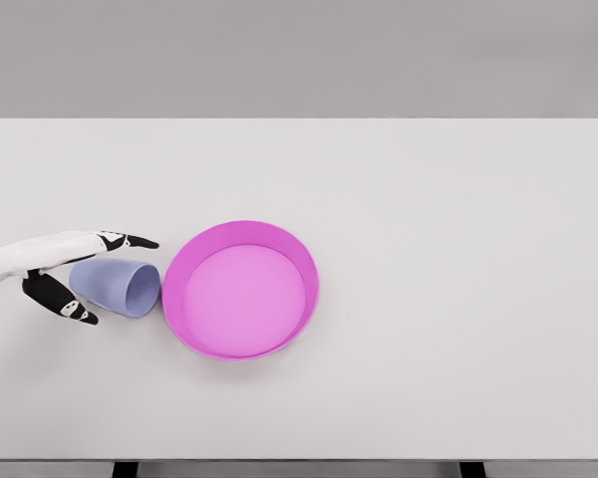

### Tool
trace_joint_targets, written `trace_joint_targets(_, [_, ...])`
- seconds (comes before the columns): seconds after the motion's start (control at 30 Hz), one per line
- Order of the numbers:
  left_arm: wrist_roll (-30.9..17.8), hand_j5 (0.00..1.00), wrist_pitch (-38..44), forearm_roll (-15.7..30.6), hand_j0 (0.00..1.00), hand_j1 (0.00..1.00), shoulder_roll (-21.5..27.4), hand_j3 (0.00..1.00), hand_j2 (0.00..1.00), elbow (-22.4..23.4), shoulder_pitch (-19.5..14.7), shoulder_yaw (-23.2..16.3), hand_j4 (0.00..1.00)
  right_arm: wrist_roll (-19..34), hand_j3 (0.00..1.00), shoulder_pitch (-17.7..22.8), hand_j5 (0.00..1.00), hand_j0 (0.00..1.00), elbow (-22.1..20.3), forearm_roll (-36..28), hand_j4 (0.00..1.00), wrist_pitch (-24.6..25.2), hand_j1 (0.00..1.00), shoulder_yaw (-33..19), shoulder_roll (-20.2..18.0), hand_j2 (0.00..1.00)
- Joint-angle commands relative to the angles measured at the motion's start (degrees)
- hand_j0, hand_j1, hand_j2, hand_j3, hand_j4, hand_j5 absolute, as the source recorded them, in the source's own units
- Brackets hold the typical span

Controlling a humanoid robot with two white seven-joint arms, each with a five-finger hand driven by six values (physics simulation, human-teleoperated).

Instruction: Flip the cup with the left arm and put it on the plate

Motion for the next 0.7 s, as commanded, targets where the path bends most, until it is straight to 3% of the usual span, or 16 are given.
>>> trace_joint_targets(0.0, [0.08, 1.00, 0.21, 0.20, 1.00, 1.00, -1.42, 1.00, 1.00, 1.29, 0.00, -0.08, 1.00, 0.01, 1.00, -0.09, 1.00, 1.00, 0.03, 0.01, 1.00, 0.00, 1.00, 0.01, 0.00, 1.00])
trace_joint_targets(0.67, [0.00, 1.00, 0.12, -1.47, 1.00, 1.00, -2.22, 1.00, 1.00, 1.82, 0.09, -0.25, 1.00, 0.01, 1.00, 0.00, 1.00, 1.00, 0.03, 0.01, 1.00, 0.00, 1.00, 0.01, 0.00, 1.00])
